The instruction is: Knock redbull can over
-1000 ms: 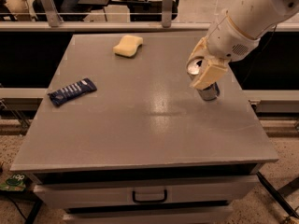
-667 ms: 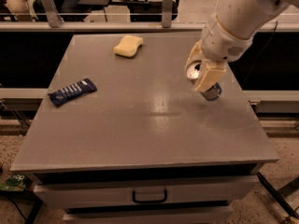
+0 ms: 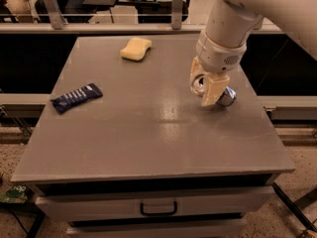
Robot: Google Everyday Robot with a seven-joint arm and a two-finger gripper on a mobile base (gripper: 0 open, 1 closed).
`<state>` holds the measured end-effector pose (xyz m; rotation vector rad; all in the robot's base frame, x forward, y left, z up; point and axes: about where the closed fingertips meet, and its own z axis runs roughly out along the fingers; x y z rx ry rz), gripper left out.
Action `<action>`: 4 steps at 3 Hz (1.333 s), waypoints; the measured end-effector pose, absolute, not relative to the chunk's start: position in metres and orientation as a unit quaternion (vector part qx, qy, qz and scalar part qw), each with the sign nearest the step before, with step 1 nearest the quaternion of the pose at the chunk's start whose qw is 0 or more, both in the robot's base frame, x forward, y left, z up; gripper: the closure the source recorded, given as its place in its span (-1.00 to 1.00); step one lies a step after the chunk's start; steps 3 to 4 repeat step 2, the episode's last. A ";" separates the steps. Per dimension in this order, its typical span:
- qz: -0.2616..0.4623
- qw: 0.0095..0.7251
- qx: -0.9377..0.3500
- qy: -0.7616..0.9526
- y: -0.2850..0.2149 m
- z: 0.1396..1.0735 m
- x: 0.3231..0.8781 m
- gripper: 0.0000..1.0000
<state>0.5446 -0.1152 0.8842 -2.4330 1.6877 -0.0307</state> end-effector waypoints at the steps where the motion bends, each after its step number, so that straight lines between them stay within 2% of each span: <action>1: -0.002 0.067 -0.839 0.540 -0.091 0.869 0.540 -1.00; 4: -0.002 0.068 -0.839 0.540 -0.091 0.869 0.540 -1.00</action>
Offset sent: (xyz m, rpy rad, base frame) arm -0.0124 0.0338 -0.0201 -0.0395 0.0659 0.0986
